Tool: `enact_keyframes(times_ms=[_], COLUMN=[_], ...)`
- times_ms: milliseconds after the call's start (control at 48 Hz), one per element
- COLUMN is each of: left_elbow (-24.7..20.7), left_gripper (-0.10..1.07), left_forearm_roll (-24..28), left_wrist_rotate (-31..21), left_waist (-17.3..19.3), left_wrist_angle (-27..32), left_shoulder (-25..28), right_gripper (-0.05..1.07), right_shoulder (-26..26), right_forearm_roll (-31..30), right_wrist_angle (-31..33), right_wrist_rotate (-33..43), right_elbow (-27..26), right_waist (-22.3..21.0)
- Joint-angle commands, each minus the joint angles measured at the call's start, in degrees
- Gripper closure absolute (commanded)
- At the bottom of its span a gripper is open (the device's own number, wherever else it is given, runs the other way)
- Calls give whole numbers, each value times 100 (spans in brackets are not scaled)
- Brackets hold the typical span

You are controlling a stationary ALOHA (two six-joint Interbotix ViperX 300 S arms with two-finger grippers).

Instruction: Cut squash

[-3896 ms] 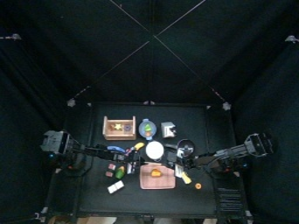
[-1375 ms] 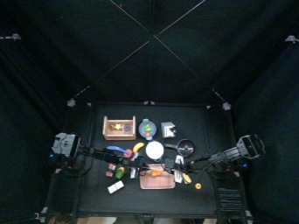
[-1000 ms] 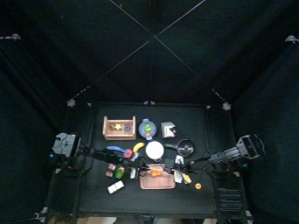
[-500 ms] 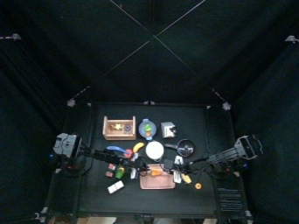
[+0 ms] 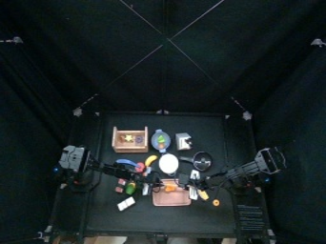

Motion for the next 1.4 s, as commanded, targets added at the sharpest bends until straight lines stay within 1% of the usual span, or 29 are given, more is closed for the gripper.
enact_keyframes(times_ms=[0, 146, 271, 1000, 1188, 1375], left_elbow=[-35, -44, -70, -97, -176, -264], left_gripper=[50, 50, 50, 51, 51, 51], left_forearm_roll=[9, 9, -18, -26, -18, -26], left_wrist_rotate=[0, -9, 0, -9, 9, 18], left_waist=[-44, -44, -44, -44, -70, -158], left_wrist_angle=[114, 387, 501, 536, 536, 536], left_shoulder=[18, 62, 62, 70, -18, -193], right_gripper=[48, 48, 48, 48, 48, 48], right_shoulder=[-35, -35, -35, -35, -88, -264], right_forearm_roll=[0, 0, 0, -9, 0, -9], right_wrist_angle=[0, 0, 9, 0, 35, 114], right_wrist_rotate=[0, 9, 0, 9, 9, 0], right_elbow=[-88, -114, -149, -149, -167, -202], right_waist=[-18, -18, -18, -26, -18, 0])
